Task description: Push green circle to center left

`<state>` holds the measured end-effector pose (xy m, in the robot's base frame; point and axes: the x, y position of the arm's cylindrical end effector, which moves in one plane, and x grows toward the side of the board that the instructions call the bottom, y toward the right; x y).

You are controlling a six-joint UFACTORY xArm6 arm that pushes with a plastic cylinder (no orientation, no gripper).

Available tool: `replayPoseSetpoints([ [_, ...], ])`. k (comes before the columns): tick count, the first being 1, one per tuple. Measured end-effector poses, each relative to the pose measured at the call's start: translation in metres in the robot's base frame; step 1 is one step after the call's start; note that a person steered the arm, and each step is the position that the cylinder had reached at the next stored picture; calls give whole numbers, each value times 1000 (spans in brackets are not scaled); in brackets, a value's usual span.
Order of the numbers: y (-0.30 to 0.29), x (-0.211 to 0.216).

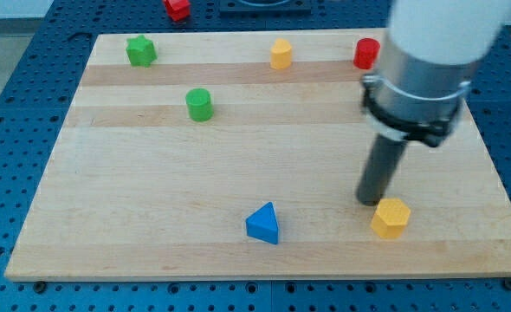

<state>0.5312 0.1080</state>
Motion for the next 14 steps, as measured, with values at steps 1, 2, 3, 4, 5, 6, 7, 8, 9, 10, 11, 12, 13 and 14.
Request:
replayPoseSetpoints([
  [1,-16,8],
  [2,4,38],
  [3,17,60],
  [4,6,48],
  [5,-60,-1],
  [6,-77,-76],
  [7,-79,-147],
  [8,-80,-175],
  [9,-100,-187],
  [10,-136,-175],
  [11,-185,-175],
  [12,-200,-173],
  [13,-217,-166],
  [14,-242,-158],
])
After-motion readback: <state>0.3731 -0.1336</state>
